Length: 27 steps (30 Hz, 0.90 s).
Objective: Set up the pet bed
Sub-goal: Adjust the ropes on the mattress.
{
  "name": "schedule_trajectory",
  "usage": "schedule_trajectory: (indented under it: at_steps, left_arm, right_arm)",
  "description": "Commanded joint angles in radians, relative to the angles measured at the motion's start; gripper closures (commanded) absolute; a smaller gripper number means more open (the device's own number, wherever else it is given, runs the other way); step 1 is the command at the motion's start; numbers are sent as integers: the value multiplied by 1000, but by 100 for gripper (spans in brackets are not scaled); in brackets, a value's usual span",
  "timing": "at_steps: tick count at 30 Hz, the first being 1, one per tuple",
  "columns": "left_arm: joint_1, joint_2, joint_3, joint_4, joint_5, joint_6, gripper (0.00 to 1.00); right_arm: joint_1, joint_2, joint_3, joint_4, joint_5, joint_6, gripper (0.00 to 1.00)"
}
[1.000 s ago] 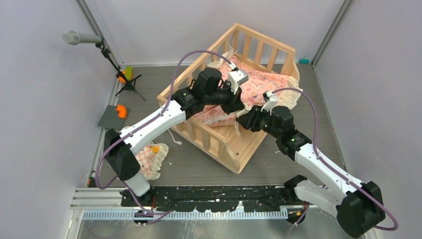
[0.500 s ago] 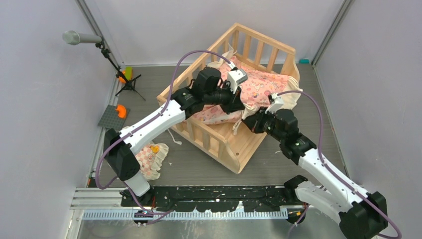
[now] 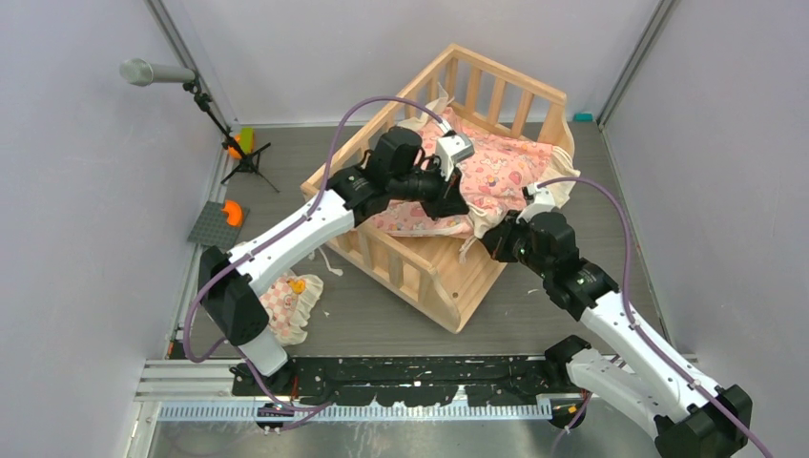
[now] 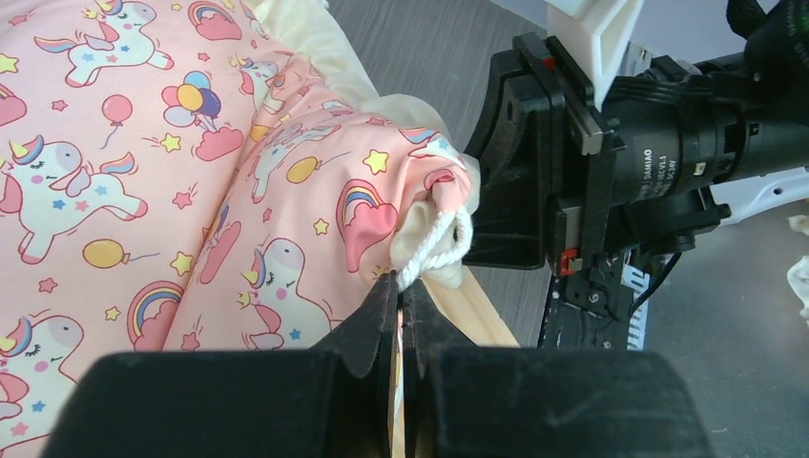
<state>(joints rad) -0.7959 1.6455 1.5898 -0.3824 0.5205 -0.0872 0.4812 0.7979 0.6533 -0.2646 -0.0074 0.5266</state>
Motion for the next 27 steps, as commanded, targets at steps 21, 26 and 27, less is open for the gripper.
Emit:
schedule_trajectory:
  at_steps: [21,26,27]
  left_arm:
    - [39,41,242,-191,11,93,100]
    - [50,67,257,-183,-14,61,100]
    - [51,68,258,-181,-17,59,100]
  right_arm:
    - [-14,-11,94,-285,182,24,92]
    - [-14,-92,123,-417,163,33,84]
    - [-13,-102,129,-444,162,34,84]
